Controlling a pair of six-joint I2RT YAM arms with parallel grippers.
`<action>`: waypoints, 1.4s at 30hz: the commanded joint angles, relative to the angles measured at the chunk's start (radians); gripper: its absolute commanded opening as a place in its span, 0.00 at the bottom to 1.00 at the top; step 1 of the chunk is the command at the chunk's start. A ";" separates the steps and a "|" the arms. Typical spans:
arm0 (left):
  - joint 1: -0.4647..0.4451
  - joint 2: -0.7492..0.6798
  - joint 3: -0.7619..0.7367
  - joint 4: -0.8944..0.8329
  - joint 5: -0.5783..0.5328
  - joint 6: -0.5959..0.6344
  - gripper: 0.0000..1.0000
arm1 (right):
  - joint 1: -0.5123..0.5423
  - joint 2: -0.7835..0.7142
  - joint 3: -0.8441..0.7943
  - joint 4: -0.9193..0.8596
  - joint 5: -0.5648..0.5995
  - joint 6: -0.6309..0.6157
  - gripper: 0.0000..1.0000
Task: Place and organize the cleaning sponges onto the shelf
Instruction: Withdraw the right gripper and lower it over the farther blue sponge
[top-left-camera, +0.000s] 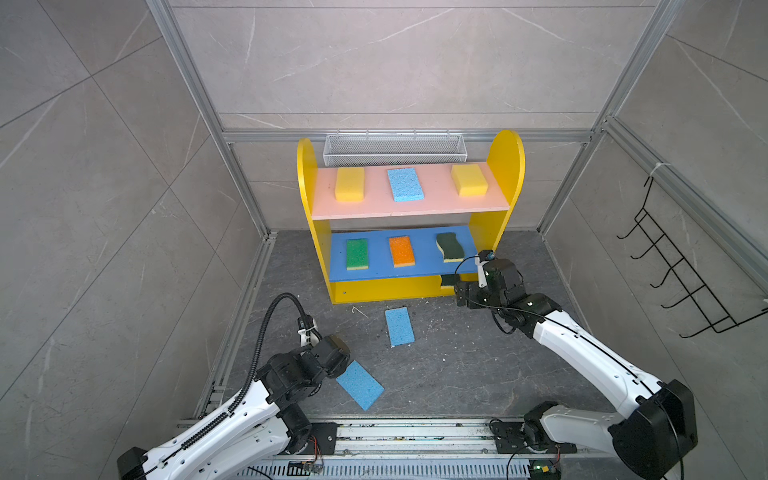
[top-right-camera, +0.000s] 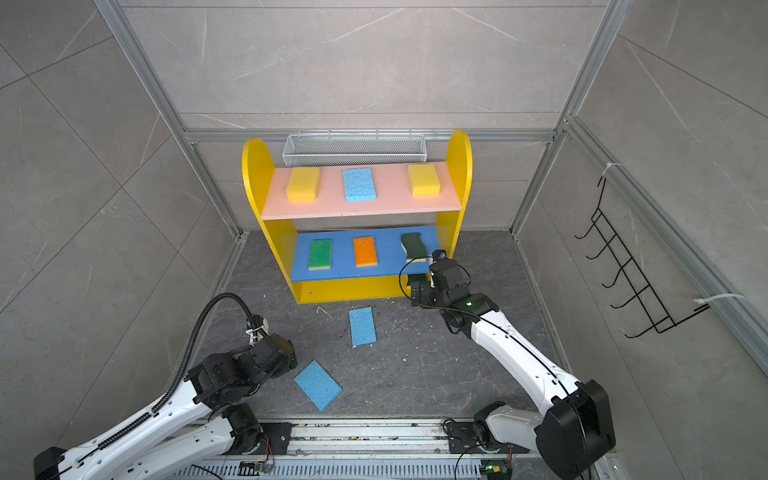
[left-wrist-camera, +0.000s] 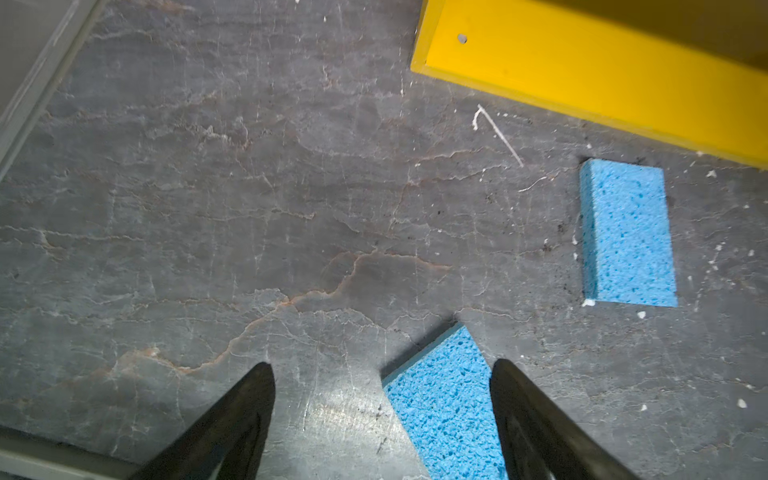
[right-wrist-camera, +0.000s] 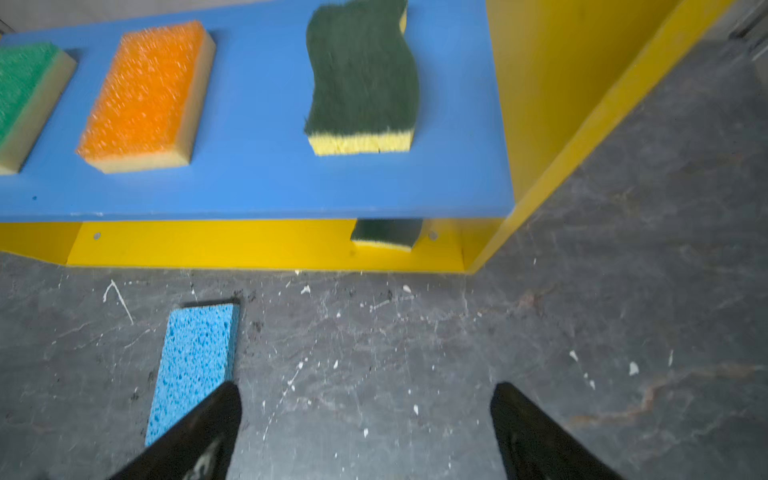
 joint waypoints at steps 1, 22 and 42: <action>-0.004 0.009 -0.038 -0.009 0.060 -0.066 0.84 | 0.005 -0.050 -0.074 -0.037 -0.057 0.078 0.95; -0.018 0.063 -0.137 0.213 0.143 -0.107 0.84 | 0.202 -0.024 -0.281 0.198 -0.133 0.264 0.92; -0.017 -0.165 -0.151 0.038 0.124 -0.163 0.85 | 0.532 0.453 -0.004 0.277 0.151 0.281 0.92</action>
